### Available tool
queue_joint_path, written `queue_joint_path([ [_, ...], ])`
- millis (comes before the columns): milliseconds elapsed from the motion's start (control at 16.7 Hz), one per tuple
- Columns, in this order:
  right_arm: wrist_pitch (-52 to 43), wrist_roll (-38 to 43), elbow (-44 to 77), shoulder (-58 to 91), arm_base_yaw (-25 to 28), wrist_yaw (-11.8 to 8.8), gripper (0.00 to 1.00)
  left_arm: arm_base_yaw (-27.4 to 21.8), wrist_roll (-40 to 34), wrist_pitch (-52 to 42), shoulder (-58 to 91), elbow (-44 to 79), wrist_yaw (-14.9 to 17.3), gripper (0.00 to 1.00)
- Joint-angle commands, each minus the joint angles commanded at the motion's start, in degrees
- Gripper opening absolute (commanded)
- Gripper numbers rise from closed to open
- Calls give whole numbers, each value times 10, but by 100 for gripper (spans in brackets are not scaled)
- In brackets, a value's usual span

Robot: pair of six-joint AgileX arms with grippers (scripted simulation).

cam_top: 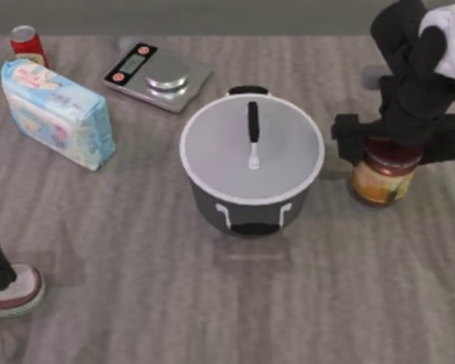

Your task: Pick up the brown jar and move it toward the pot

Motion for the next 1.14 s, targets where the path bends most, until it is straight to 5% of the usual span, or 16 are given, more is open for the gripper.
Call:
queue_joint_path([
  [780,0,0,0,0,0,0,98,0,0,0,0,0,0,100],
  [1140,0,0,0,0,0,0,100,0,0,0,0,0,0,100],
])
